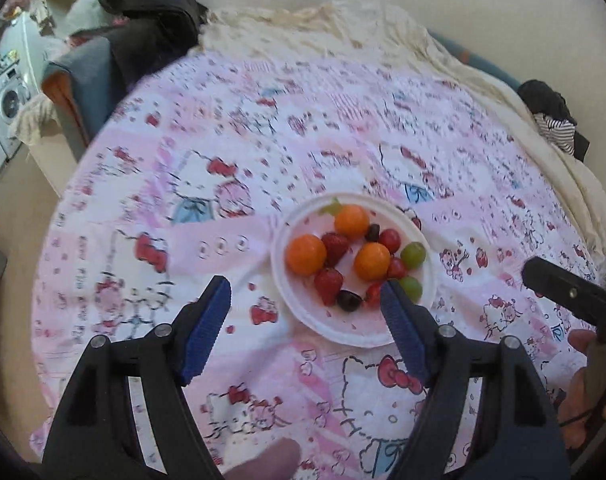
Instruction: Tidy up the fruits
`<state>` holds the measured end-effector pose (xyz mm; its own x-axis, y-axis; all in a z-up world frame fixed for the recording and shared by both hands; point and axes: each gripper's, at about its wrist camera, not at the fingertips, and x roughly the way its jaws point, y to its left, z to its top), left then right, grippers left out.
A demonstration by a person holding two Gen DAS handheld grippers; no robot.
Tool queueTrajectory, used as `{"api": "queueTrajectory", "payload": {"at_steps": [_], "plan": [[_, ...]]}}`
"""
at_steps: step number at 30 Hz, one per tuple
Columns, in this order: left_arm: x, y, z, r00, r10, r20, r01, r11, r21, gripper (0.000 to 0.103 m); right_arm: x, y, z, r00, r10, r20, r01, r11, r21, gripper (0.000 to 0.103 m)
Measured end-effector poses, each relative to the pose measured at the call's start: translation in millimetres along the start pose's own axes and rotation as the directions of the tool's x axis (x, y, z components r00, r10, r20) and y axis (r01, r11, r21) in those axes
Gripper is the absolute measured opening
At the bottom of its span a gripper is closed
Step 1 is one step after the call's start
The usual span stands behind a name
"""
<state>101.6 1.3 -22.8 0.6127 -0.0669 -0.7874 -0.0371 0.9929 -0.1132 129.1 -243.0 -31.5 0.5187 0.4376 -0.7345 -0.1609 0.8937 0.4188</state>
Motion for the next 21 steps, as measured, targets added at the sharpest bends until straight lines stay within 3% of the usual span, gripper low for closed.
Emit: {"api": "queueTrajectory", "payload": {"at_steps": [4,8,11,15,18,21], "plan": [[-34.4,11.6,-4.6,0.999,-0.025,0.034,0.024,0.999,0.030,0.077,-26.9,0.6,-16.9,0.998,-0.025,0.049,0.026,0.999,-0.024,0.103],[-59.0,20.7,-13.9,0.998,-0.009,0.062,0.008,1.000,0.022,0.101,-48.1,0.2,-34.3,0.996,-0.041,0.084,0.045,0.998,-0.036,0.103],[-68.2,20.8,-24.6,0.998,-0.001,0.062,0.000,1.000,0.015,0.102,-57.0,7.0,-42.8,0.991,-0.067,0.118,0.074,0.996,-0.054,0.103],[-78.5,21.5,-40.4,0.988,0.010,0.152,-0.008,1.000,-0.013,0.102,-61.8,23.8,-51.9,0.983,-0.083,0.166,0.101,0.989,-0.105,0.103],[-73.3,26.7,-44.0,0.989,0.021,0.147,-0.015,0.999,-0.045,0.102,-57.1,34.8,-54.4,0.981,-0.082,0.175,0.108,0.983,-0.149,0.103],[-67.1,21.1,-48.1,0.988,0.043,0.147,-0.041,0.999,-0.017,0.102,-51.4,44.7,-58.5,0.976,-0.104,0.194,0.142,0.971,-0.190,0.103]]}}
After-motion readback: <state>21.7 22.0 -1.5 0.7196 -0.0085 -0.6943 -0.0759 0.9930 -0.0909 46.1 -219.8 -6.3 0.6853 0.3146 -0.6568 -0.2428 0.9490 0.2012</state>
